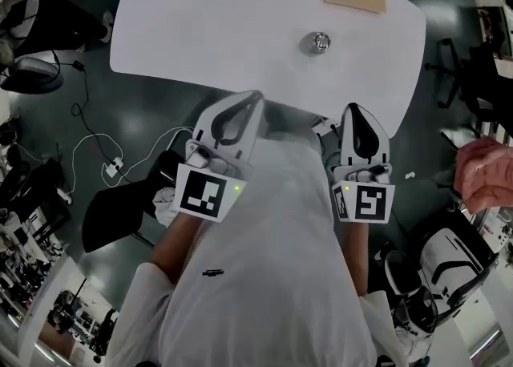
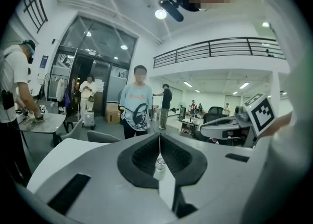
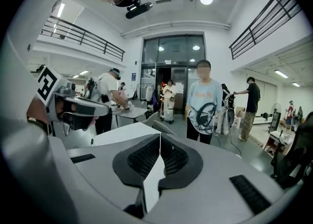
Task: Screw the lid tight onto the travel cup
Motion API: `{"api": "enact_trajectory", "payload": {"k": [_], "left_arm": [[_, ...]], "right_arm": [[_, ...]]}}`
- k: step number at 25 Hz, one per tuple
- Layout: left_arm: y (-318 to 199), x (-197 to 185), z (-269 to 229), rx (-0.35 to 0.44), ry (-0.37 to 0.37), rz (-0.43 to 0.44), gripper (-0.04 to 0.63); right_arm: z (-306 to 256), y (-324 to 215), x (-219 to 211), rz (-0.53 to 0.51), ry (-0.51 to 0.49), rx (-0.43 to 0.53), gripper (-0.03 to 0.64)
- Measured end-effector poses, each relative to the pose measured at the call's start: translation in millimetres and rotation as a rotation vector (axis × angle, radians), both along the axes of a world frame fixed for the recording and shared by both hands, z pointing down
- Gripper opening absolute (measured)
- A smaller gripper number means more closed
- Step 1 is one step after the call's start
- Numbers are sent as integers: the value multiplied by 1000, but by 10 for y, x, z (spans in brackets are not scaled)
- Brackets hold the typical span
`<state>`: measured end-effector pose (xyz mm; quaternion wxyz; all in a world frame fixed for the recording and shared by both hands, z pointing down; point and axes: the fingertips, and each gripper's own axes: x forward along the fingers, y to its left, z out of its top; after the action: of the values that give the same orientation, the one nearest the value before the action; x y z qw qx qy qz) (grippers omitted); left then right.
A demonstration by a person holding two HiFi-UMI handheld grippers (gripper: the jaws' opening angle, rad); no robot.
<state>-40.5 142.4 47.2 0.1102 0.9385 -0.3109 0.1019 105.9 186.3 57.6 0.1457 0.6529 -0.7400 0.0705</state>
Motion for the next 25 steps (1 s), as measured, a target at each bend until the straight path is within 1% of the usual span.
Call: {"api": "enact_trajectory", "payload": {"k": [4, 8, 11, 17, 20, 21, 22, 24, 25], "left_arm": [[-78, 53, 115, -28, -22, 39, 3], [-98, 196, 181, 12, -50, 108, 5], [-168, 254, 243, 39, -63, 127, 5], [-347, 469, 509, 22, -92, 189, 5], [-424, 568, 637, 10, -69, 210, 8], [-461, 614, 691, 10, -61, 218, 24], [-491, 660, 762, 12, -61, 230, 65], [-494, 737, 940, 7, -87, 268, 72], [-465, 772, 1039, -4, -100, 288, 96]], "right_arm": [[61, -85, -28, 0, -1, -27, 0], [108, -174, 10, -19, 5, -34, 2], [174, -273, 31, -29, 13, -36, 2], [359, -537, 81, -76, 22, -73, 1], [464, -667, 67, -104, 33, -102, 2], [511, -712, 87, -113, 44, -113, 1], [556, -761, 110, -119, 51, -117, 2], [638, -835, 148, -117, 49, -117, 2], [692, -840, 168, -117, 48, -129, 2]]}}
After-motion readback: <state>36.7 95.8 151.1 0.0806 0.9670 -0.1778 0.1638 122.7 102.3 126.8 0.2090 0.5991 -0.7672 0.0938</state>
